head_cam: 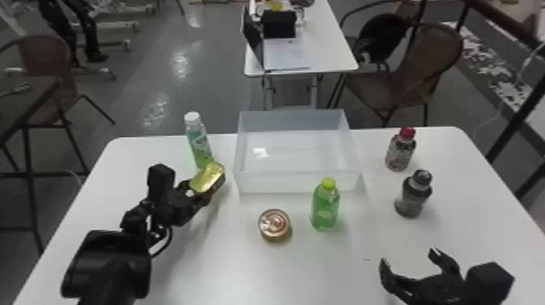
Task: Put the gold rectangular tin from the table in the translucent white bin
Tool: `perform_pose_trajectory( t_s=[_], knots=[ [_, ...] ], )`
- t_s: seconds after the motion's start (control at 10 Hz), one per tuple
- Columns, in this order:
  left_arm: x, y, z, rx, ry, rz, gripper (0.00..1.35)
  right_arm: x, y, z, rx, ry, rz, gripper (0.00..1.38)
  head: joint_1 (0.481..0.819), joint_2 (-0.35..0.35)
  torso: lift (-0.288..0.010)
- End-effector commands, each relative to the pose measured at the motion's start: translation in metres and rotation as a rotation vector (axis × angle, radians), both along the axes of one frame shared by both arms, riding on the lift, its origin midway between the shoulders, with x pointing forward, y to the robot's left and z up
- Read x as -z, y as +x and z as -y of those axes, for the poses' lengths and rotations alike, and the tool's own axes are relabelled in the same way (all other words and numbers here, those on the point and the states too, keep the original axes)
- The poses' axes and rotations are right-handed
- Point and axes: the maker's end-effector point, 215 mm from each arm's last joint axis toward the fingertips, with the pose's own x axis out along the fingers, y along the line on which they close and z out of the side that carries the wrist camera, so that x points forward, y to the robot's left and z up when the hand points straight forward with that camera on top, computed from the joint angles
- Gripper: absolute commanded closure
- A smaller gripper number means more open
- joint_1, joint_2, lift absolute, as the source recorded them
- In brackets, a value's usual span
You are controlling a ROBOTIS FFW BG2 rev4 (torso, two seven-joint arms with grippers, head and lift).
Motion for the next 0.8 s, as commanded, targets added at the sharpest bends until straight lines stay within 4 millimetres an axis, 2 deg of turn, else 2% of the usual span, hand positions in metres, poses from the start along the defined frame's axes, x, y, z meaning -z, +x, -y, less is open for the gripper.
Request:
perform_pose_trajectory(
  t_s=[0.0,0.2,0.3,0.6,0.7],
  knots=[
    [-0.019,0.003,-0.006,-0.007,0.059,0.029,0.82,0.000,-0.001,0.001,0.001,0.000,0.000,0.09,0.695,0.070,-0.056],
    [-0.047,0.008,-0.011,-0.033,0.053,0.085,0.82,0.000,-0.001,0.003,-0.001,-0.004,0.000,0.09,0.695,0.074,-0.056],
    [-0.064,0.009,-0.005,-0.034,0.055,0.118,0.82,0.000,-0.001,0.003,-0.001,-0.004,0.000,0.09,0.695,0.078,-0.056],
    [-0.114,0.015,0.029,-0.012,0.021,0.208,0.82,0.003,-0.003,0.003,-0.001,-0.002,-0.006,0.09,0.695,0.057,-0.056],
    [-0.125,0.018,0.055,0.028,-0.010,0.225,0.82,0.002,-0.002,0.004,-0.002,-0.007,-0.005,0.09,0.695,0.045,-0.056]
  ],
)
